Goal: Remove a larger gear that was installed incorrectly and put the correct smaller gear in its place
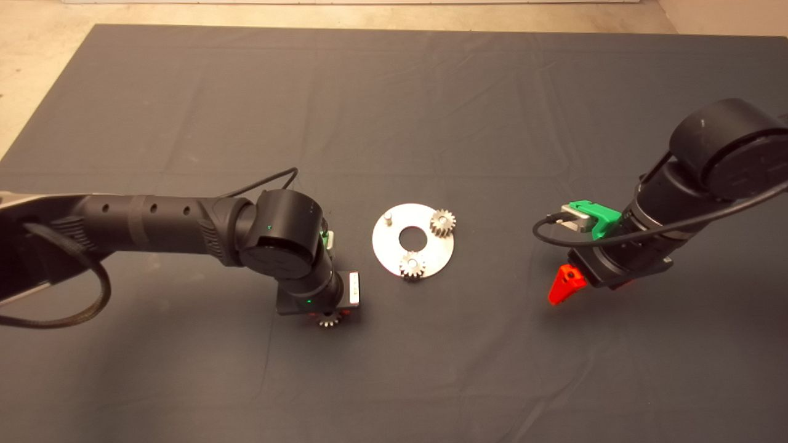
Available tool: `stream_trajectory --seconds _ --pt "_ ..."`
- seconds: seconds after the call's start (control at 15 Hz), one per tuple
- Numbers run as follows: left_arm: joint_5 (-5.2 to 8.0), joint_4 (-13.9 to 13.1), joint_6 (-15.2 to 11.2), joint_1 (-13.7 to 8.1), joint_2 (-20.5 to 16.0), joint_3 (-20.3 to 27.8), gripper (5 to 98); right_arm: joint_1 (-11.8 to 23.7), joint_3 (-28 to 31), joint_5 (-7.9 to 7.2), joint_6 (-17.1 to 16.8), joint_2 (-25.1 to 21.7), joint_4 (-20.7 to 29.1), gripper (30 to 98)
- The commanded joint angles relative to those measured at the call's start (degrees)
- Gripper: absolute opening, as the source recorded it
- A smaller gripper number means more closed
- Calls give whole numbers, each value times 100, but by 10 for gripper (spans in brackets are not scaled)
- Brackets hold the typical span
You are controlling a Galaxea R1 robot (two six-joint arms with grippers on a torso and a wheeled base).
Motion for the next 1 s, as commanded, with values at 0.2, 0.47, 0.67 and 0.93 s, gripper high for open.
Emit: stream_trajectory --seconds 0.2,0.47,0.67,0.93 --pt "656 -335 89 -553 23 -39 313 57 -151 26 -17 80 152 971" --pt "656 -865 185 -1254 19 -39 308 57 -168 31 27 132 152 971" --pt "656 -975 227 -1403 151 -222 306 57 -168 35 36 194 152 971" --pt "656 -1853 1372 -1377 656 -1423 301 48 -160 35 36 247 152 971"
